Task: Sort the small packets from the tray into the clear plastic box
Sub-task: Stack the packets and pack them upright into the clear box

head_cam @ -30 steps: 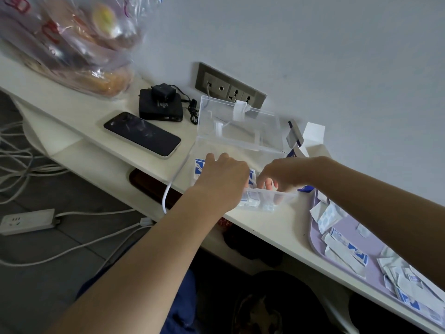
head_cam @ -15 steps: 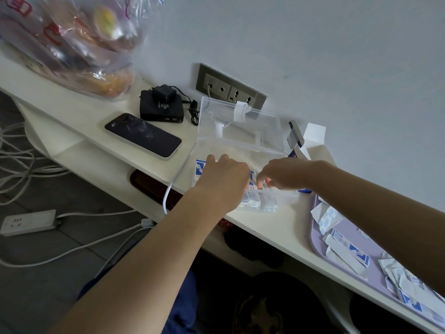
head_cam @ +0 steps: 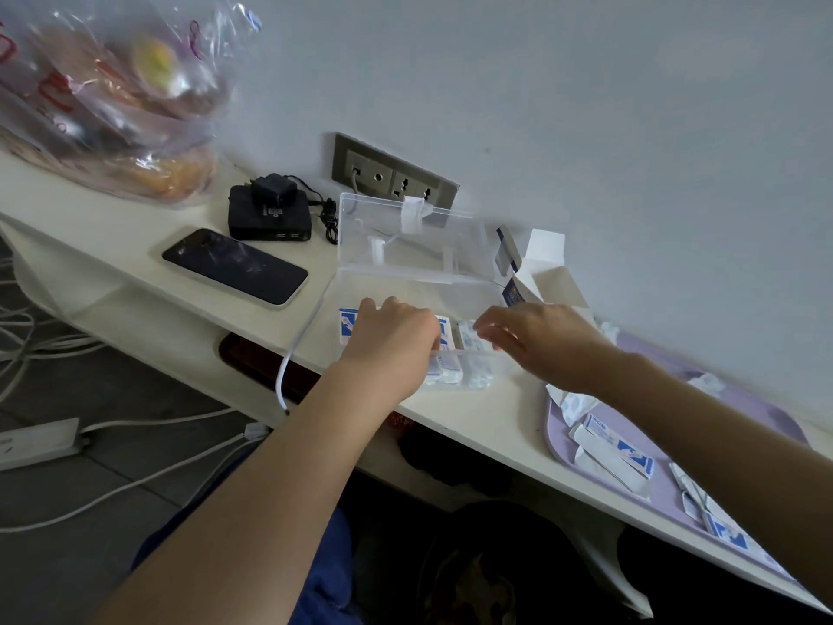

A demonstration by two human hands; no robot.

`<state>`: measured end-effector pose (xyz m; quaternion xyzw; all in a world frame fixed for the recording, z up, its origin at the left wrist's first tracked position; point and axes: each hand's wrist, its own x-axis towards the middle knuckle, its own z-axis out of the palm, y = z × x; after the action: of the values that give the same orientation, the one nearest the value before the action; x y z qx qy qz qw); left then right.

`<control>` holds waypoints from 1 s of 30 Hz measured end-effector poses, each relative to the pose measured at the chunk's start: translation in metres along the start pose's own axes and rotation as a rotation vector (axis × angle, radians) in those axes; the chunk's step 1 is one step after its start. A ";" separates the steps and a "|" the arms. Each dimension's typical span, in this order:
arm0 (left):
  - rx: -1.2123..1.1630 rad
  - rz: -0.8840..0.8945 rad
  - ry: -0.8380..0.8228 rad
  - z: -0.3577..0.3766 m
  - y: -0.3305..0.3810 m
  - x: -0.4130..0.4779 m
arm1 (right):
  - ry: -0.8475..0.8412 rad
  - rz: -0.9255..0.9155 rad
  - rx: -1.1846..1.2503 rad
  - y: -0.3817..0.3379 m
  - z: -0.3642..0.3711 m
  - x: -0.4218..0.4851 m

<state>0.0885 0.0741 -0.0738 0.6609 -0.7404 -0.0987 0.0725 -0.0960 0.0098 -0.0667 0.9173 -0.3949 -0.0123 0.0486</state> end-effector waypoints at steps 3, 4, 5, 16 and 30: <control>0.003 0.019 0.030 0.005 0.005 0.004 | 0.073 -0.015 0.066 0.005 0.005 -0.019; 0.012 0.021 0.040 0.007 0.008 0.004 | 0.109 -0.037 0.063 0.007 0.007 -0.026; 0.024 0.022 0.046 0.008 0.011 0.004 | 0.145 -0.051 0.059 0.009 0.008 -0.031; 0.112 0.199 0.218 0.034 0.086 0.007 | 0.249 0.294 0.100 0.052 0.050 -0.111; 0.172 0.294 -0.074 0.087 0.158 0.036 | -0.177 0.684 0.353 0.105 0.073 -0.180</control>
<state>-0.0889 0.0595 -0.1206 0.5452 -0.8370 -0.0474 0.0021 -0.2997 0.0629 -0.1314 0.7224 -0.6765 -0.0063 -0.1428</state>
